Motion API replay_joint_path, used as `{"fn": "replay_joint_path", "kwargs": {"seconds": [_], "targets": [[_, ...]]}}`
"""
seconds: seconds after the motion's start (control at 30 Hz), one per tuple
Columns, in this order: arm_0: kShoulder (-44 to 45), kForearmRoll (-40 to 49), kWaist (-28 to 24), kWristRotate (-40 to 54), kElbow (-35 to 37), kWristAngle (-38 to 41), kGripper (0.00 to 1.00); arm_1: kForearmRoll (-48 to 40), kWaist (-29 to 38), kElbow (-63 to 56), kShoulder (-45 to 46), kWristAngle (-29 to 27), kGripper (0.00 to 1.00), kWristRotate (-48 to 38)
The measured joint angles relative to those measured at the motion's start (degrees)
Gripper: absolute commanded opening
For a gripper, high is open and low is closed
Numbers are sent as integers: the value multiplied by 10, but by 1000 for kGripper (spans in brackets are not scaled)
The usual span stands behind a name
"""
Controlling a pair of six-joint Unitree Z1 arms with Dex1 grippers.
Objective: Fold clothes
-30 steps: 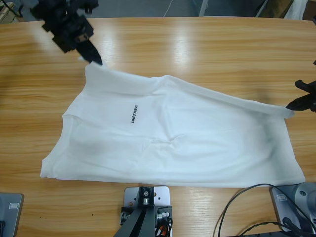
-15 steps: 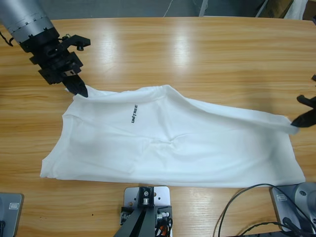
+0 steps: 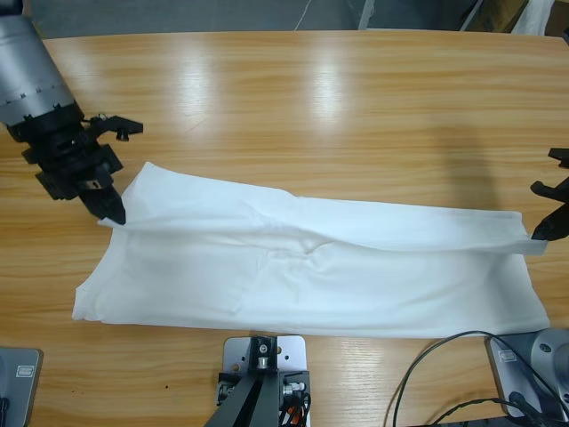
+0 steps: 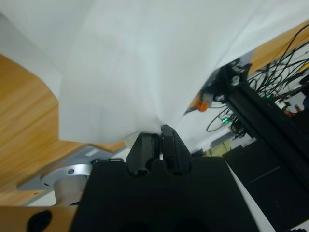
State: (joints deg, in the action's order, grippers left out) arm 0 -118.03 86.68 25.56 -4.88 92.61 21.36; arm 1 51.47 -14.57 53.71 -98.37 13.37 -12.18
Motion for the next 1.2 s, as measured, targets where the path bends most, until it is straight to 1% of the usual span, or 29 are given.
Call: {"fn": "replay_joint_path", "kwargs": {"seconds": [0.2, 0.23, 0.27, 0.3, 0.33, 0.37, 0.43, 0.6, 0.77, 0.9, 1.0, 1.1, 1.2], "targets": [[0, 0, 0, 0, -54, 0, 0, 2, 17, 0, -13, 0, 0, 0], [0, 0, 0, 0, -58, 0, 42, 3, 19, 0, -13, -1, 135, 0], [0, -1, 0, 0, -62, 0, 591, 5, 20, 0, -14, -3, 471, 0], [0, -2, 0, 0, -64, 1, 873, 8, 21, 1, -16, -5, 747, 0], [0, -2, 0, 0, -66, 2, 915, 12, 22, 2, -17, -9, 956, -1], [0, -2, 0, 0, -68, 3, 925, 18, 24, 6, -19, -19, 995, -9], [0, -2, 0, 1, -71, 15, 954, 37, 32, 20, -28, -51, 1000, -31], [0, -2, 0, 9, -73, 37, 954, 69, 52, 39, -40, -108, 1000, -80], [0, -2, 0, 20, -73, 43, 954, 71, 56, 45, -24, -116, 996, -91], [0, -2, 0, 22, -73, 43, 945, 35, 56, 46, 23, -97, 1000, -83], [0, -8, -4, 22, -73, 43, 945, 16, 56, 43, 51, -54, 1000, -82], [1, -47, -17, 16, -83, 42, 945, 11, 56, 36, 80, -15, 1000, -82], [22, -118, -33, 16, -121, 35, 945, 8, 62, 30, 127, 2, 998, -78]]}}
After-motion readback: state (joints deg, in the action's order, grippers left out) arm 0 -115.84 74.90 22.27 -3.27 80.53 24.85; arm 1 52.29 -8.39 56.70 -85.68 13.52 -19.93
